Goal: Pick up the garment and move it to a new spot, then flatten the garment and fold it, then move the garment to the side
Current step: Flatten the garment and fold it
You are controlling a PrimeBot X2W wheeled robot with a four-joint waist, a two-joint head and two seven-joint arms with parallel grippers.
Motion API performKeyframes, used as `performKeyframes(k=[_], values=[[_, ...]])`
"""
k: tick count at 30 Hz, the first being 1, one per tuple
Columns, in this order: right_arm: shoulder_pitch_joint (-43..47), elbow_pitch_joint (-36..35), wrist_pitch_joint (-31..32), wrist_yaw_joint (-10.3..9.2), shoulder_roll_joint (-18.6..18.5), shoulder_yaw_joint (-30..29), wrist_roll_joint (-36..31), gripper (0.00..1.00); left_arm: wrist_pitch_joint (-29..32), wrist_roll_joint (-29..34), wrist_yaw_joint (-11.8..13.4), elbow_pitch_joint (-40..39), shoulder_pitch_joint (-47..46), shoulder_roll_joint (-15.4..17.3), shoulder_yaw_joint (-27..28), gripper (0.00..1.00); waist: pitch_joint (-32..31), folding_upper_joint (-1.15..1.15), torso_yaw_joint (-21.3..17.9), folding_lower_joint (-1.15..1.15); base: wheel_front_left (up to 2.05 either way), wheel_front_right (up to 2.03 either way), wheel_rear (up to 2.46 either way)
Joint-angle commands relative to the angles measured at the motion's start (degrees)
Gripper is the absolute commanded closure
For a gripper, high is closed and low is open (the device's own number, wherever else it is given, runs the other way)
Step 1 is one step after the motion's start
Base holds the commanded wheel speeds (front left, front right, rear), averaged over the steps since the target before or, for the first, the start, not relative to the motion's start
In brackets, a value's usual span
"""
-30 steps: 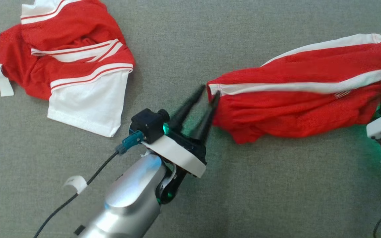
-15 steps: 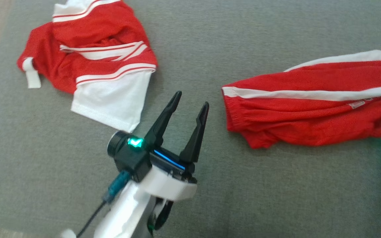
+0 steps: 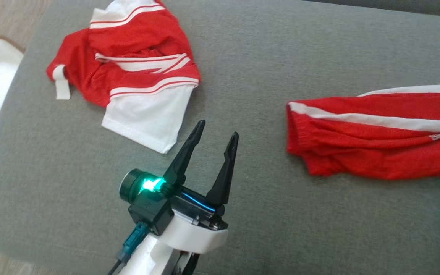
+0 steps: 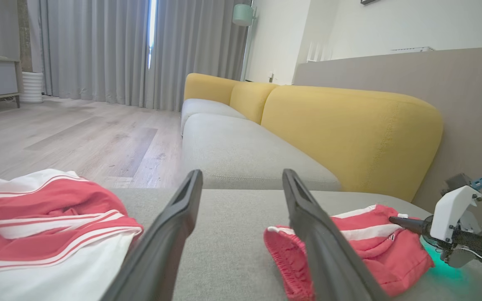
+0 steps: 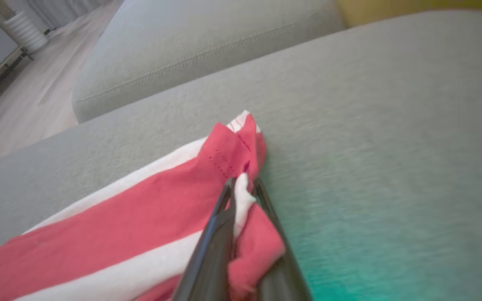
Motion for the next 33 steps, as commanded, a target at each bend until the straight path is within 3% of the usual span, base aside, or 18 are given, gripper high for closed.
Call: performKeyframes(k=[1,8,13,17,24,30,31,32,33], values=[[-0.7,-1.2,-1.6,0.37,-3.1,0.3,-0.9,1.0,-0.3,0.8,0.1,-2.1,0.0,0.0,2.4,0.0,-1.0,0.0,-1.5,0.0,0.0,0.0,0.0],[-1.4,-1.8,-3.9,0.37,-8.5,-0.6,-3.9,1.0,-0.3,1.6,-1.1,-1.8,0.8,0.0,4.2,0.0,-2.0,0.0,-5.9,0.0,0.0,0.0,0.0],[-3.3,-7.6,-4.0,0.37,-7.1,1.9,-2.9,1.0,-0.3,2.0,-1.7,-1.2,1.0,0.0,4.7,0.0,-2.4,0.0,-8.3,0.0,0.0,0.0,0.0],[-3.4,-16.0,-3.4,0.37,-3.3,5.9,-1.9,1.0,-0.3,2.1,-2.2,-0.5,1.1,0.0,4.7,0.0,-3.2,0.0,-9.2,0.0,0.0,0.0,0.0],[3.6,-30.7,-0.4,0.37,6.9,10.1,-3.7,1.0,-0.3,1.5,-2.6,0.2,1.9,0.0,4.2,0.0,-5.0,0.0,-7.8,0.0,0.0,0.0,0.0],[11.8,-35.8,1.3,0.37,15.5,14.8,-8.2,1.0,-0.3,0.8,-2.6,0.3,2.9,0.0,3.7,0.0,-5.9,0.0,-5.8,0.0,0.0,0.0,0.0],[12.7,-35.7,1.1,0.37,16.5,15.2,-8.7,0.73,-0.3,0.6,-2.5,0.3,3.1,0.0,3.7,0.0,-6.0,0.0,-5.4,0.0,0.0,0.0,0.0],[13.3,-35.8,0.8,0.37,17.2,15.5,-9.3,0.01,-0.3,0.5,-2.4,0.2,3.1,0.0,3.5,0.0,-6.1,0.0,-5.1,0.0,0.0,0.0,0.0],[13.8,-36.1,0.4,0.37,17.8,16.1,-9.3,0.0,-0.3,0.4,-2.3,0.0,3.2,0.0,3.3,0.0,-6.2,0.0,-4.7,0.0,0.0,0.0,0.0]])
